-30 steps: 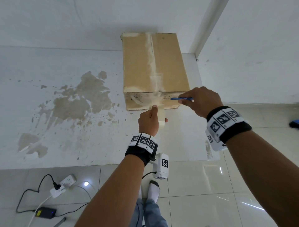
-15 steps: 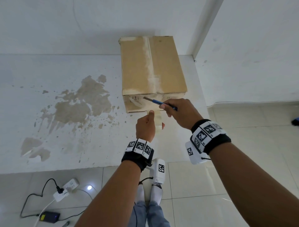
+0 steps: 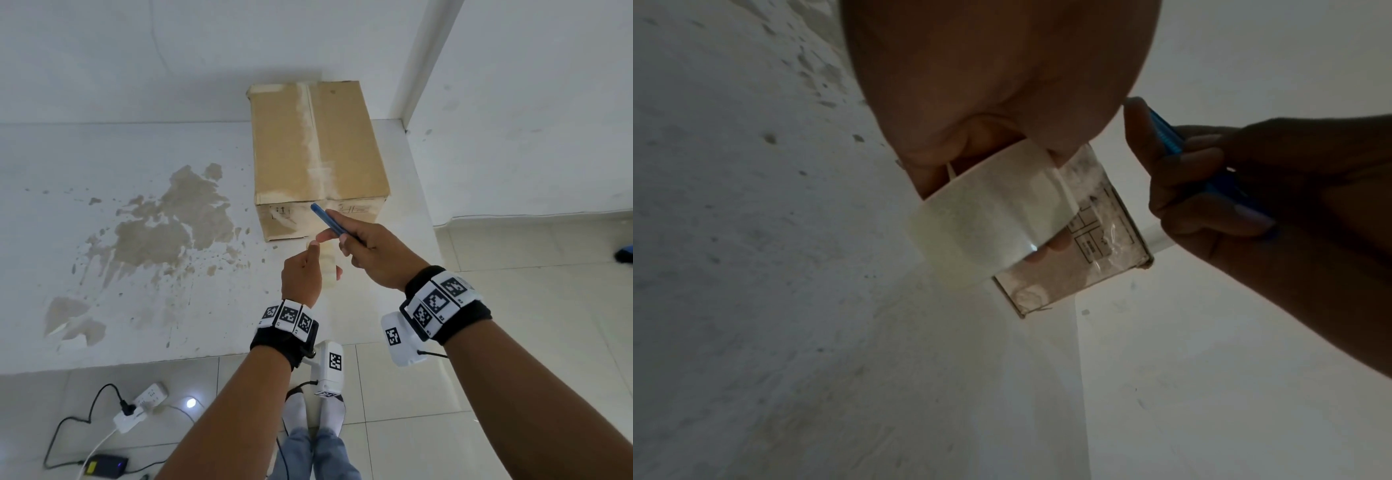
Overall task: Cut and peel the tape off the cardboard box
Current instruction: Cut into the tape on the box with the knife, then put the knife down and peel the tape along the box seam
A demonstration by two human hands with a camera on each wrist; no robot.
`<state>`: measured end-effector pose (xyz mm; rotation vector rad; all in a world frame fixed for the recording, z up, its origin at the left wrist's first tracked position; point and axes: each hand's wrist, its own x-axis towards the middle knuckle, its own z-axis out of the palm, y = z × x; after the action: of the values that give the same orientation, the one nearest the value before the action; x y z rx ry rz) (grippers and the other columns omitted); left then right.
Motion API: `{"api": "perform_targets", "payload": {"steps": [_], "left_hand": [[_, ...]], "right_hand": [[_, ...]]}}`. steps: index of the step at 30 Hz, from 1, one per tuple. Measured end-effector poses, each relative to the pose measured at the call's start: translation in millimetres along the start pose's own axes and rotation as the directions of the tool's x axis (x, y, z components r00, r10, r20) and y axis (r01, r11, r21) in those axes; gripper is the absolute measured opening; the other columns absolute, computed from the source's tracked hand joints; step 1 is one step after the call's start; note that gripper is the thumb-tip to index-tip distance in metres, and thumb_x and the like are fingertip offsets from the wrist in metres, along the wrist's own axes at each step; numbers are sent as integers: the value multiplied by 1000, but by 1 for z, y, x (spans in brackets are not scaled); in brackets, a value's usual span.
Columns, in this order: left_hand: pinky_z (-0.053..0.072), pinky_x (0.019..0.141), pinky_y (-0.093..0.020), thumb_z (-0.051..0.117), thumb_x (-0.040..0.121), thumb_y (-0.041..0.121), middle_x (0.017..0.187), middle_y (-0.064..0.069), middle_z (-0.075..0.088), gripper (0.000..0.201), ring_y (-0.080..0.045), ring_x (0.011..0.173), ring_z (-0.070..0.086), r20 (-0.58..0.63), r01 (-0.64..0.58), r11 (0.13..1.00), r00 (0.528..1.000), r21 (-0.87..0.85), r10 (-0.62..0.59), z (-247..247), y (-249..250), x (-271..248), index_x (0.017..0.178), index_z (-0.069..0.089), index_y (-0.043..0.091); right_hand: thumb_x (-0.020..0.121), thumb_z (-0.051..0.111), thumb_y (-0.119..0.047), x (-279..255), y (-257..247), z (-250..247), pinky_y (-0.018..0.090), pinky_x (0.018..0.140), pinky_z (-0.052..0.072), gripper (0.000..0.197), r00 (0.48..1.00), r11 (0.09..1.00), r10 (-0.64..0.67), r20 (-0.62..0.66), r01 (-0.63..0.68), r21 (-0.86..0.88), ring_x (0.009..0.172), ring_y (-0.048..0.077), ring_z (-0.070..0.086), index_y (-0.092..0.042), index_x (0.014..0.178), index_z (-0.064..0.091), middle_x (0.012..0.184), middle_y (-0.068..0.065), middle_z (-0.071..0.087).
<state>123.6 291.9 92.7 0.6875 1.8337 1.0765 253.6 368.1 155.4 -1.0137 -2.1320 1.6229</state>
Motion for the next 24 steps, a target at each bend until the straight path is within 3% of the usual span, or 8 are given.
{"api": "perform_targets", "payload": {"steps": [5,10,14,15,17,19,21,24], "left_hand": [[52,70,-23,33,108,36,74,-9,79,67,-20,69,70,-2,-38,999,999,18,38,-6,4,5,59,76,19],[58,78,-30,40,107,37,64,1,78,69,-20,70,77,26,-53,998,998,19,52,-22,2,15,50,77,25],[40,46,-4,39,109,25,34,24,55,75,10,42,59,-8,-22,995,1000,101,23,-21,25,-1,37,61,17],[39,45,-6,38,109,26,31,27,51,81,6,48,62,-7,-10,992,1000,125,11,-21,30,-6,32,62,17],[35,51,-12,38,108,28,31,30,48,75,-13,58,58,-16,1,988,1000,155,1,-18,35,-9,42,67,12],[35,56,-22,40,107,33,34,17,56,60,-14,61,47,-41,17,987,999,158,-11,-18,29,-2,55,57,8],[36,65,-32,44,104,40,59,-3,61,50,-28,72,49,-50,26,990,999,142,-19,-20,19,9,75,58,1],[37,78,-37,44,103,45,93,-17,50,38,-25,87,46,-33,10,982,999,189,-4,-23,6,17,94,52,8]], "right_hand": [[103,39,-4,-14,13,-2,20,55,38,39,956,951,111,-271,-23,310,73,13,46,-22,134,56,100,-1,73],[98,47,-19,-39,65,-15,29,57,42,26,730,861,476,-490,-275,427,63,16,43,-13,106,71,73,-3,53],[91,53,-24,-54,105,-18,29,58,39,25,605,813,582,-543,-421,402,54,18,43,-22,80,75,58,-2,49],[90,54,-25,-57,112,-20,27,58,40,25,597,815,578,-556,-451,364,54,19,47,-27,74,73,58,-3,53],[93,56,-24,-64,121,-21,24,60,45,21,611,813,567,-552,-522,257,60,19,58,-30,89,75,68,-1,66],[94,60,-22,-68,131,-23,26,71,54,24,620,799,566,-543,-576,175,78,22,68,-24,113,74,89,5,75],[93,65,-23,-71,139,-24,31,84,57,25,613,786,561,-556,-605,126,93,24,71,-20,116,74,100,8,77],[87,72,-22,-73,146,-23,28,74,56,18,567,765,564,-601,-632,122,83,22,70,-18,104,75,94,6,77]]}}
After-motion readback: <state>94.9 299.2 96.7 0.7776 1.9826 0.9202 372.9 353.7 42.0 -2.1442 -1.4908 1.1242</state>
